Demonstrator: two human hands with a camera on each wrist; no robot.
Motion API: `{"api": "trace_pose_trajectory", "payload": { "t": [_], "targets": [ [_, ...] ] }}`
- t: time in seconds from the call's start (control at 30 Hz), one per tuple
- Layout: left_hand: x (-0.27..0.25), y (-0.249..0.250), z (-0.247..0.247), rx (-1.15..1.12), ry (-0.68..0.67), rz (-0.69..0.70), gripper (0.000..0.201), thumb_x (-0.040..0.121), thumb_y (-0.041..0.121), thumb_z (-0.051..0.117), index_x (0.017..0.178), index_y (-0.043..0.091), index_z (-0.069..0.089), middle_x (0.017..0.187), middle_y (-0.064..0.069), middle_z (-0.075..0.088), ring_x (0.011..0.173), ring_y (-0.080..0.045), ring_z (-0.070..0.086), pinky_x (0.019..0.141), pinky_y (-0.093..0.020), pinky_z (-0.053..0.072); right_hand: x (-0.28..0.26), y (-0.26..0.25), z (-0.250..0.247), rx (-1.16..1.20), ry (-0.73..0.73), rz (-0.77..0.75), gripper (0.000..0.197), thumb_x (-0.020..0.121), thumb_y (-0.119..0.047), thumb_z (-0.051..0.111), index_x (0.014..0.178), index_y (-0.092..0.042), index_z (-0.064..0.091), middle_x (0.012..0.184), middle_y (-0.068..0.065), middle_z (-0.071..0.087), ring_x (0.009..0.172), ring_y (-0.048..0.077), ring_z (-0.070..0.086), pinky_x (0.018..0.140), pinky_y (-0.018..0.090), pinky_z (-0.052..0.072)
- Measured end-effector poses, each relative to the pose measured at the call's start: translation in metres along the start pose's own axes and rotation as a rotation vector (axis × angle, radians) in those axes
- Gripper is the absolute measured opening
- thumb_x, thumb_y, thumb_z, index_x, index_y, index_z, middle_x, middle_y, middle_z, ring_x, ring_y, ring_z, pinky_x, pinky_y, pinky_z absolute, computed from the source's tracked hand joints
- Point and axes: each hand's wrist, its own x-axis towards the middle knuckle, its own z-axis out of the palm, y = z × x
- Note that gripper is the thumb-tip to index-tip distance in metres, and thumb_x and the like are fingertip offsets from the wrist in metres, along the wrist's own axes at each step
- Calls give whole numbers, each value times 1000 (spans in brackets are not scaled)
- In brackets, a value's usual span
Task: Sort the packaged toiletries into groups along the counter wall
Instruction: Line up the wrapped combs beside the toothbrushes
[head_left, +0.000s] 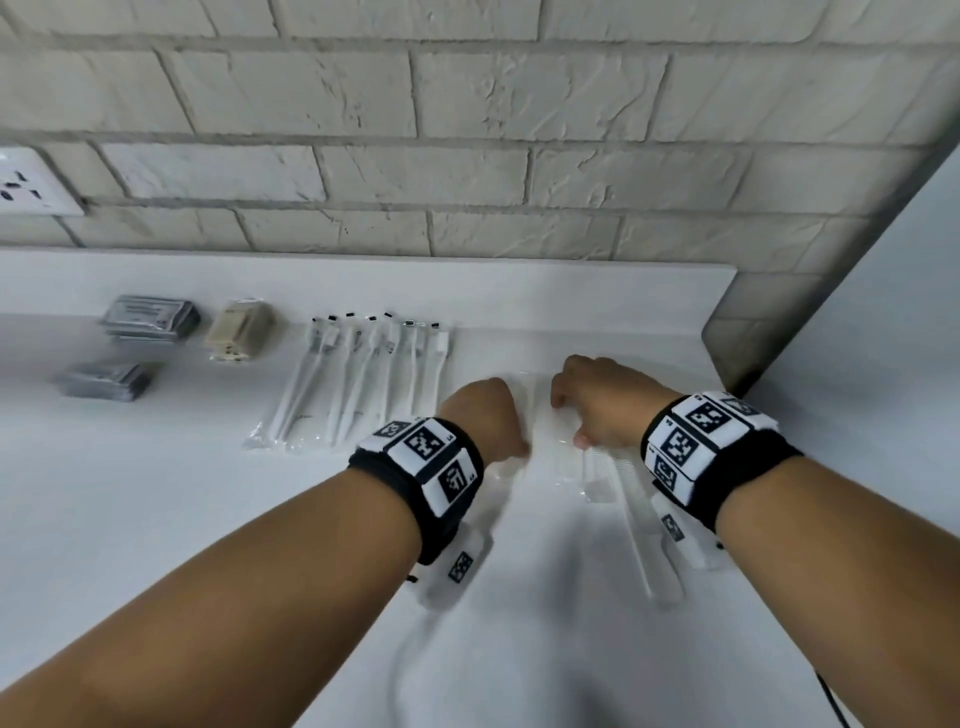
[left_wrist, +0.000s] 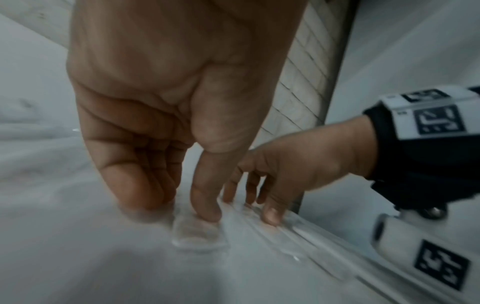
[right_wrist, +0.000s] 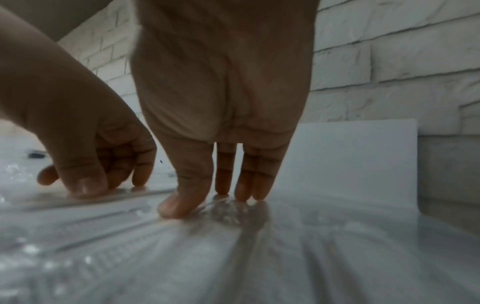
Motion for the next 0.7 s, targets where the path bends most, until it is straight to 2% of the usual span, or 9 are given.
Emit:
{"api": "trace_pose_trajectory", "payload": {
  "t": [0.07, 0.13, 0.23, 0.37, 0.47, 0.53, 0.6, 0.63, 0.7],
  "targets": [
    [2, -5, -8, 31, 5, -21, 36, 78, 24, 70, 105, 6, 54, 85, -2, 55, 85, -20, 58, 68, -26, 44, 2, 4, -1, -32, -31, -26, 49, 76, -14, 77, 119, -24, 54, 121, -2, 44, 97, 23, 52, 76, 33, 44],
    [3, -9, -14, 63, 16, -30, 31, 79, 18, 68, 104, 6, 54, 90, -4, 59, 94, -23, 61, 70, -27, 45, 3, 4, -3, -59, -55, -39, 47, 77, -13, 76, 115, -26, 53, 119, -1, 43, 89, 23, 52, 72, 32, 43],
    [6, -13, -14, 66, 77, -17, 31, 82, 13, 61, 112, 7, 56, 109, -8, 62, 103, -25, 60, 75, -29, 47, 5, -1, -9, -252, -50, -123, 39, 76, -18, 75, 107, -25, 53, 115, 2, 44, 94, 24, 47, 77, 33, 39],
    [7, -15, -12, 205, 88, 29, 26, 91, 19, 48, 112, 14, 62, 110, -4, 60, 97, -23, 61, 69, -29, 46, 7, -12, -20, -530, -82, -285, 25, 78, -20, 69, 89, -25, 47, 110, 0, 44, 90, 20, 34, 79, 32, 32],
    [11, -24, -20, 330, 78, 135, 30, 88, 34, 58, 114, 22, 65, 115, -2, 58, 108, -23, 55, 81, -33, 49, 9, -17, -20, -668, -56, -388, 14, 82, -15, 56, 88, -25, 48, 107, 0, 47, 95, 23, 40, 77, 32, 29],
    [14, -30, -26, 409, 71, 208, 39, 83, 44, 63, 117, 26, 64, 125, 0, 55, 122, -24, 45, 98, -39, 41, 11, -18, -16, -717, -28, -452, 18, 87, -10, 47, 98, -23, 51, 107, 0, 50, 100, 24, 43, 78, 32, 27],
    [18, -35, -29, 373, 27, 236, 42, 82, 45, 65, 120, 27, 60, 137, 2, 51, 141, -24, 27, 114, -42, 23, 11, -16, -15, -711, -28, -478, 25, 89, -6, 42, 106, -21, 51, 105, 1, 52, 95, 23, 40, 77, 32, 22],
    [19, -36, -29, 347, 1, 246, 44, 83, 43, 65, 122, 26, 57, 140, 1, 50, 145, -23, 17, 117, -42, 13, 10, -14, -15, -711, -21, -498, 26, 88, -4, 43, 106, -20, 52, 104, 1, 53, 91, 22, 39, 76, 32, 20],
    [22, -38, -29, 341, -10, 271, 52, 83, 42, 64, 130, 25, 50, 142, -1, 48, 147, -21, 10, 117, -42, 5, 11, -11, -14, -725, 59, -559, 24, 78, -4, 56, 97, -20, 57, 93, 1, 55, 81, 22, 41, 71, 33, 23]
  ]
}}
